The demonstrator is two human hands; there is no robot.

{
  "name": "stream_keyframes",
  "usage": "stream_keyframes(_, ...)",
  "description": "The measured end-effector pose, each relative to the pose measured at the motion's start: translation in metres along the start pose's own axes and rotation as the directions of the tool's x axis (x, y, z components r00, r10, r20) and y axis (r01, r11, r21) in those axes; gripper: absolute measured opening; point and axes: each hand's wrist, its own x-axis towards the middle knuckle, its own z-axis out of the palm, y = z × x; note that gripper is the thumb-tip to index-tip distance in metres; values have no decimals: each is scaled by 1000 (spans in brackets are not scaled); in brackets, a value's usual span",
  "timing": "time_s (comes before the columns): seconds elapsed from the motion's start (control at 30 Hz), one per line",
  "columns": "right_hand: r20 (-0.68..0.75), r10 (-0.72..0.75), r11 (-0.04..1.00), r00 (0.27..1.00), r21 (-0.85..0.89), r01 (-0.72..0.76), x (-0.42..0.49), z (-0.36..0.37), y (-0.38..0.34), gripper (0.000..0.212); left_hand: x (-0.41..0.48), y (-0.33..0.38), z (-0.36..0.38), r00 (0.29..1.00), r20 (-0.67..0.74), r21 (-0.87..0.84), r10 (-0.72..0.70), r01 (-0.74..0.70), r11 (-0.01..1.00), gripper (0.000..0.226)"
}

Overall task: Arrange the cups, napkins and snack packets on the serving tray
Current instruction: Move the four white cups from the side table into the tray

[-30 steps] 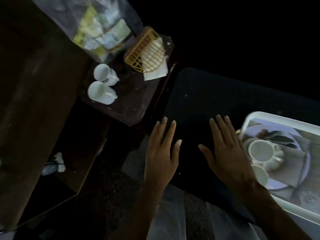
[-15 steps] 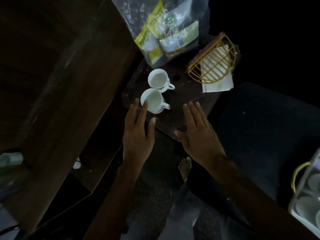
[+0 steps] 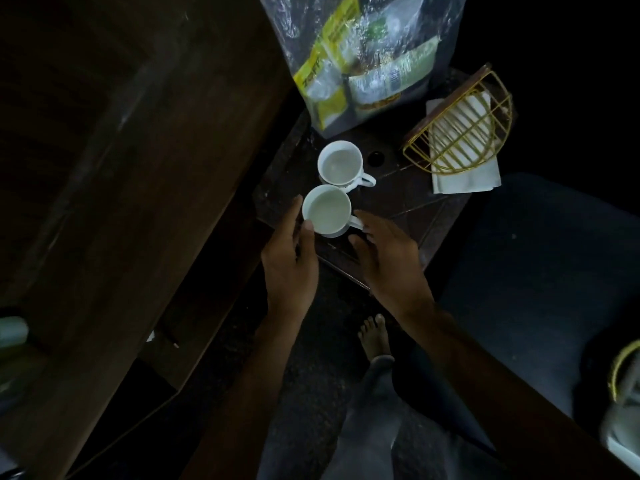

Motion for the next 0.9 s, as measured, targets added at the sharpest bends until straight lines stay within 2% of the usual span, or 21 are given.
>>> stream_keyframes(0.23, -81, 31, 998, 996, 65, -26, 5, 4, 0, 24, 0, 1, 5, 995, 8, -176, -104, 104, 979, 39)
stream_keyframes(0.53, -134, 40, 990, 990, 136, -22, -11, -11, 0, 22, -23, 19, 6, 987, -31, -215, -160, 150, 965, 37)
stream_keyframes(0.67, -127, 62, 987, 990, 158, -41, -32, -38, 4, 21, -50, 35, 14, 985, -23, -259, -172, 160, 952, 35)
stream_keyframes(0.77, -120, 130, 972, 984, 211, -103, -57, -65, 10, 21, -75, 47, 25, 985, -5, -294, -173, 164, 942, 35)
stream_keyframes(0.9, -162, 169, 967, 972, 220, -132, -93, -107, 26, 20, -117, 73, 48, 977, 91, -375, -193, 213, 902, 42)
